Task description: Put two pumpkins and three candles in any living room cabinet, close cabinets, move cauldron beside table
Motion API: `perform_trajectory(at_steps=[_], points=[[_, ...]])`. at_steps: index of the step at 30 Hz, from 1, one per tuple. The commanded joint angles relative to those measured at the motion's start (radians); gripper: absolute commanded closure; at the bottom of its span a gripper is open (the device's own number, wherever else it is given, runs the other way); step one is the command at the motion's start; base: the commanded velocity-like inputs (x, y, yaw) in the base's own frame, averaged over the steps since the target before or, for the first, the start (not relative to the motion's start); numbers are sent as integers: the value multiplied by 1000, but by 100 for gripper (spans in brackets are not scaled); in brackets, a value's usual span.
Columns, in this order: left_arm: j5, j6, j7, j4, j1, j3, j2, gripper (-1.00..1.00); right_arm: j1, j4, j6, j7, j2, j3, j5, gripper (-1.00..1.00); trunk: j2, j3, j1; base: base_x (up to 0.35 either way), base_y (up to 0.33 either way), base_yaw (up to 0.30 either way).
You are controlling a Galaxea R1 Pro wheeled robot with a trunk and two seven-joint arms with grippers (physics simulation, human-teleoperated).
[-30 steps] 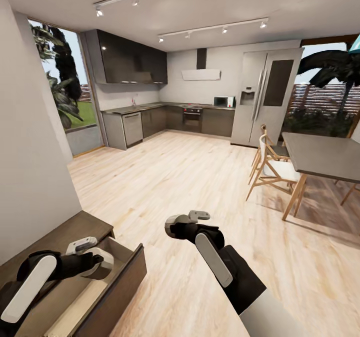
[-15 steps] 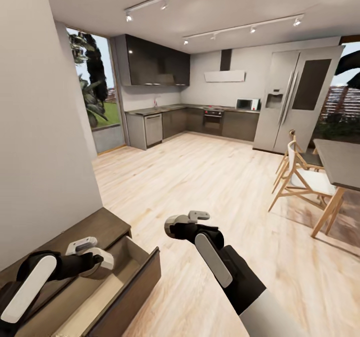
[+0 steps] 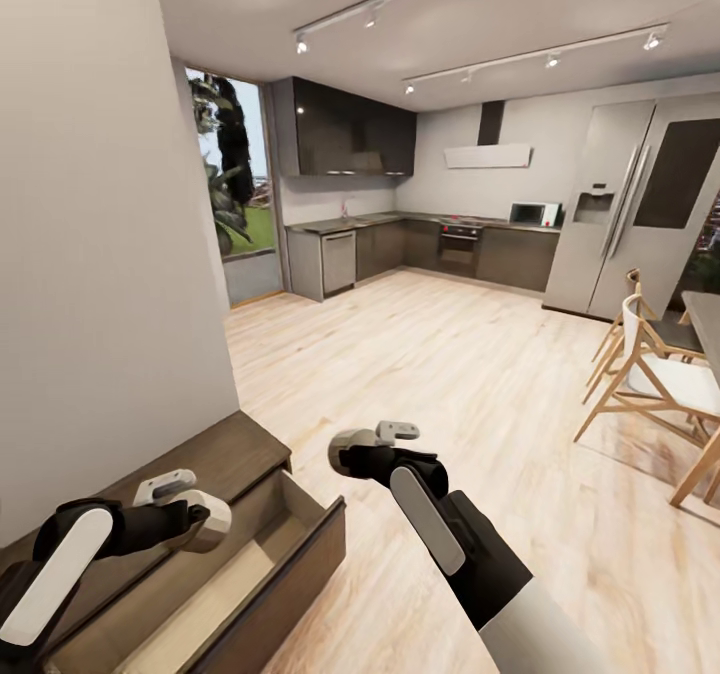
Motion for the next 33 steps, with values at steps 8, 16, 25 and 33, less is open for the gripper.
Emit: perform_trajectory(at_steps=[8, 16, 25, 33], points=[[10, 1, 11, -1, -1, -3, 1, 100, -1, -2, 3, 39, 0, 0, -9, 100, 56, 24, -31, 0, 0, 113], [10, 1, 11, -3, -1, -2, 1, 100, -1, -2, 5, 41, 0, 1, -9, 100, 70, 30, -38, 0, 0, 277], [10, 1, 11, -5, -1, -6, 1, 100, -1, -2, 5, 42, 1, 1, -9, 100, 70, 30, -38, 0, 0, 283], [9, 1, 12, -5, -1, -8, 1, 100, -1, -2, 5, 42, 1, 1, -9, 100, 70, 30, -38, 37, -41, 287]])
